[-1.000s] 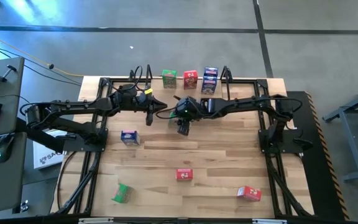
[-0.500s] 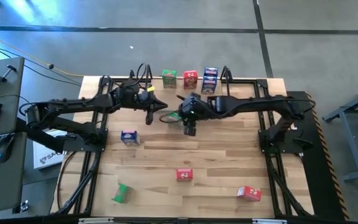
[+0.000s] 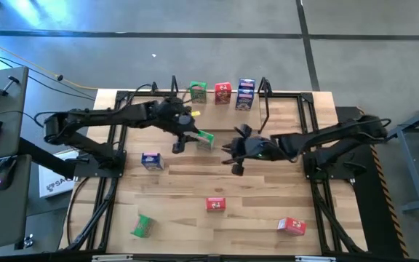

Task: Stack cereal on shelf
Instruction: Put the top green cereal box on the shelf aligned with the other green cereal box, then put the top red cereal box on the shelf aligned with the other red cereal box

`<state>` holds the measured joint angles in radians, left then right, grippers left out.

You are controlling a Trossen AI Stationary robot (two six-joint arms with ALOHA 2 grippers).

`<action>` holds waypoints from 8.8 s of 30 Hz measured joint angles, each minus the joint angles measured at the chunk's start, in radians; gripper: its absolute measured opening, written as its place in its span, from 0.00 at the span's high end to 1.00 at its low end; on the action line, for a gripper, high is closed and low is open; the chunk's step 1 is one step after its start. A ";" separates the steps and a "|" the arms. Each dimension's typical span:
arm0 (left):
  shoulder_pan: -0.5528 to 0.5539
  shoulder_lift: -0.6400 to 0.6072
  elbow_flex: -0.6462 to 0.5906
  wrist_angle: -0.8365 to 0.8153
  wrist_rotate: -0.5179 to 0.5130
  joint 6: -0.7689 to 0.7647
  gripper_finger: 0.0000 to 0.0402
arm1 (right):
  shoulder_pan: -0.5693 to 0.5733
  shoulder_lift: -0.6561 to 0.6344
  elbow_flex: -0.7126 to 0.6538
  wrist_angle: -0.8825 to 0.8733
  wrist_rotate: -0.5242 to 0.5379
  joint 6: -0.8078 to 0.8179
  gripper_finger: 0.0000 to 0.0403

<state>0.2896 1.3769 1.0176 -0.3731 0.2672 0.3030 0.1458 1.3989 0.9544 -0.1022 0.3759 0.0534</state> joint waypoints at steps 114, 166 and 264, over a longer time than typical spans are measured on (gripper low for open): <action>0.071 -0.095 -0.133 0.231 -0.120 0.008 0.98 | 0.122 0.006 -0.120 0.160 0.148 -0.066 0.94; -0.001 -0.264 -0.599 0.850 -0.127 -0.235 0.99 | 0.247 0.690 0.863 -0.869 -0.327 0.458 0.54; 0.026 -0.265 -0.643 0.981 -0.139 -0.353 0.99 | -0.545 0.536 0.538 -0.350 -0.206 -0.365 0.94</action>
<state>0.3153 1.1118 0.3744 0.6075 0.1284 -0.0502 -0.3988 1.9347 1.4925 -0.4526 0.1703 -0.3119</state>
